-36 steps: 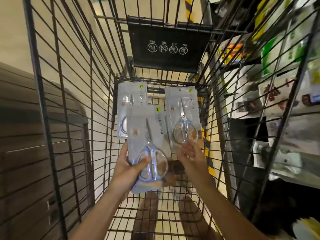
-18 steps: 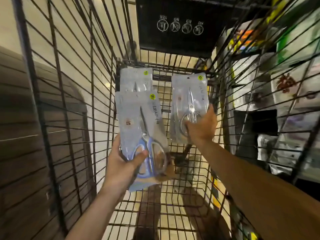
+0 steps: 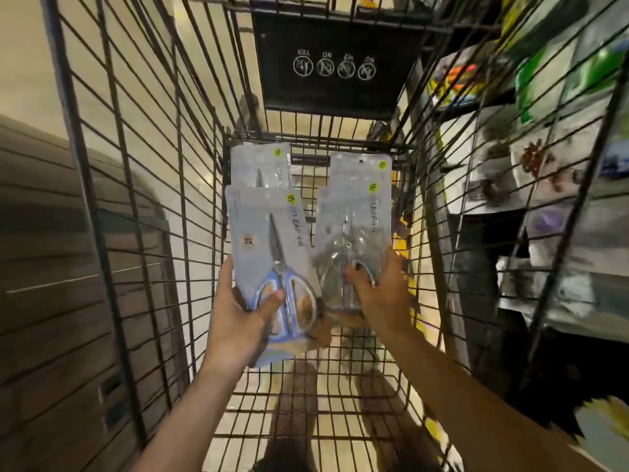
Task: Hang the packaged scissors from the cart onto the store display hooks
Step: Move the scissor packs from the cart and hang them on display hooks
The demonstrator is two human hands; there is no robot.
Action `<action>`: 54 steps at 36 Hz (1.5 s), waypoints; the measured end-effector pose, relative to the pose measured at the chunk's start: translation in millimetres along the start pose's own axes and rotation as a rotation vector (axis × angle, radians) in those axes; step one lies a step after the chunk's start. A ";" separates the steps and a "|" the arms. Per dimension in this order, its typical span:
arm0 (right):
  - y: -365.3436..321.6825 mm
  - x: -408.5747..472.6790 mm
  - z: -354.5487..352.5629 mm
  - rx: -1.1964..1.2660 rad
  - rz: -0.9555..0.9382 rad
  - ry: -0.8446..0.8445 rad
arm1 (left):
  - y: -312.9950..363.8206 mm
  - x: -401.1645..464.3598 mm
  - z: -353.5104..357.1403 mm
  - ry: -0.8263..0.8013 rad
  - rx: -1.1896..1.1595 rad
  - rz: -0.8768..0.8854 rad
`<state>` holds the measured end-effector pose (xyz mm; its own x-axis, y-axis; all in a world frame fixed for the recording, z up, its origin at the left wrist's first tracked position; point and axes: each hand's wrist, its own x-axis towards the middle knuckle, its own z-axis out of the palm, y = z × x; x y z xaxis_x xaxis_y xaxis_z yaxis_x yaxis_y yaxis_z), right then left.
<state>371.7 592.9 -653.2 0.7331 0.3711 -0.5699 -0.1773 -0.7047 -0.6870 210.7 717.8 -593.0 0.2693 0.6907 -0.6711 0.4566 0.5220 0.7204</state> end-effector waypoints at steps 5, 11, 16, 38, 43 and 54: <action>-20.8 -61.0 -38.1 0.099 -0.013 0.030 | 22.1 -18.6 -14.3 -0.104 0.092 0.067; -53.2 -145.7 -99.2 0.227 0.024 0.031 | 76.3 -74.9 -31.2 -0.263 0.195 0.167; -80.5 -213.4 -144.7 0.290 -0.046 0.146 | 115.7 -134.1 -38.4 -0.337 0.219 0.290; 55.0 -557.0 -307.8 0.576 -0.328 0.744 | 87.5 -480.5 35.9 -0.718 0.330 0.898; 100.7 -644.2 -327.7 0.631 -0.305 0.917 | 62.6 -540.4 63.9 -0.925 0.369 0.953; 154.0 -764.6 -304.5 0.653 -0.173 1.299 | 29.0 -636.1 83.1 -1.315 0.383 1.001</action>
<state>-16.2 16.5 -185.9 0.7763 -0.6233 0.0945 -0.0282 -0.1841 -0.9825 123.2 252.0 -159.7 0.9383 -0.3038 0.1651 -0.2058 -0.1072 0.9727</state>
